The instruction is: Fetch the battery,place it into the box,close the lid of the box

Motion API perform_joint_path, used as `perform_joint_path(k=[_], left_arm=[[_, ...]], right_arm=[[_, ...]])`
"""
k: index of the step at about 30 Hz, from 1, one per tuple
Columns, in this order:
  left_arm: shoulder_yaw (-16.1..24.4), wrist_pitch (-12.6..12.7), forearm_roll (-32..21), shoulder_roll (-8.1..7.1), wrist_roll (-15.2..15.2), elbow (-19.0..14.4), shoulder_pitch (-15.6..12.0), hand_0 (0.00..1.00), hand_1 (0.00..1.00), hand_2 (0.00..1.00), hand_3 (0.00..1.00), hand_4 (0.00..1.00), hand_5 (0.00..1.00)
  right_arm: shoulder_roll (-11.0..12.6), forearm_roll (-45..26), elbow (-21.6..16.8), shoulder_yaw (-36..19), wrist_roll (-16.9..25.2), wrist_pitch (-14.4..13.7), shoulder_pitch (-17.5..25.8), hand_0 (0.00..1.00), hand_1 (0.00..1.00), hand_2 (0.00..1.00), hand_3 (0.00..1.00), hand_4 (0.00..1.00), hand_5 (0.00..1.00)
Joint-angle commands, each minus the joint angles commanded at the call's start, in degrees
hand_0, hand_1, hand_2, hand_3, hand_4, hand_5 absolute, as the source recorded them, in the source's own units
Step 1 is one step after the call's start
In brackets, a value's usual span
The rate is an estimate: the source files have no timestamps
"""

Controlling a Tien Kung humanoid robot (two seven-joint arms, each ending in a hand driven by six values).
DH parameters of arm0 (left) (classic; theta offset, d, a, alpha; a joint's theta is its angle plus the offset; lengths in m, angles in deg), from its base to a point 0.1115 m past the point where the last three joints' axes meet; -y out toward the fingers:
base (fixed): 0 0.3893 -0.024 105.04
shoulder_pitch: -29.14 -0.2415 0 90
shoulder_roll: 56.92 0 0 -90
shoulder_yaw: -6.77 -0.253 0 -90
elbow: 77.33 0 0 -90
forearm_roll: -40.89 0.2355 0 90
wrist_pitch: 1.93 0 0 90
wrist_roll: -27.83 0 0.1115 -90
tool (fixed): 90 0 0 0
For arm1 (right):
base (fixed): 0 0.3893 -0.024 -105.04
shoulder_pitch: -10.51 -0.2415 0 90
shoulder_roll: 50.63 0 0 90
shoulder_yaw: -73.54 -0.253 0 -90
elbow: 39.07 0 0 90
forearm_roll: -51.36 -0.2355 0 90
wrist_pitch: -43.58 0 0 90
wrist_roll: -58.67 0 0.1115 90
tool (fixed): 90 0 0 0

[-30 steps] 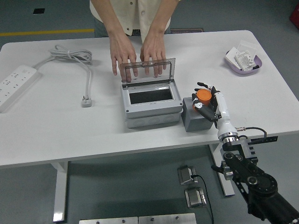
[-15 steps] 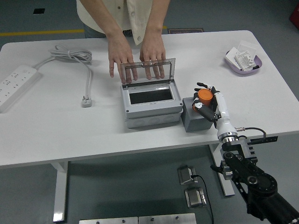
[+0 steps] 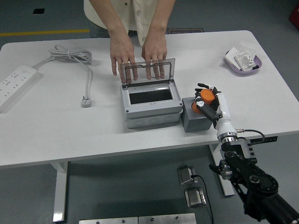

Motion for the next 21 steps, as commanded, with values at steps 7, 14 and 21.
perform_joint_path(k=[7,14,21], left_arm=[[0.1,0.1,0.1,-0.09,0.1,0.0,0.0,0.594,0.690,0.718,0.762,0.808,0.913],[0.2,0.1,0.2,-0.17,0.2,0.0,0.0,0.593,0.690,0.718,0.762,0.807,0.913],[0.4,0.2,0.3,-0.20,0.2,0.0,0.0,0.594,0.690,0.718,0.761,0.808,0.913]], right_arm=[[0.2,-0.5,-0.7,-0.2,0.1,-0.1,-0.6,0.587,0.541,0.506,0.453,0.002,0.002],[0.4,-0.4,-1.1,-0.7,0.0,-0.4,-1.5,0.587,0.540,0.510,0.451,0.002,0.002],[0.8,0.4,-1.6,-1.5,-0.7,-0.7,-2.6,0.583,0.539,0.514,0.453,0.002,0.002]])
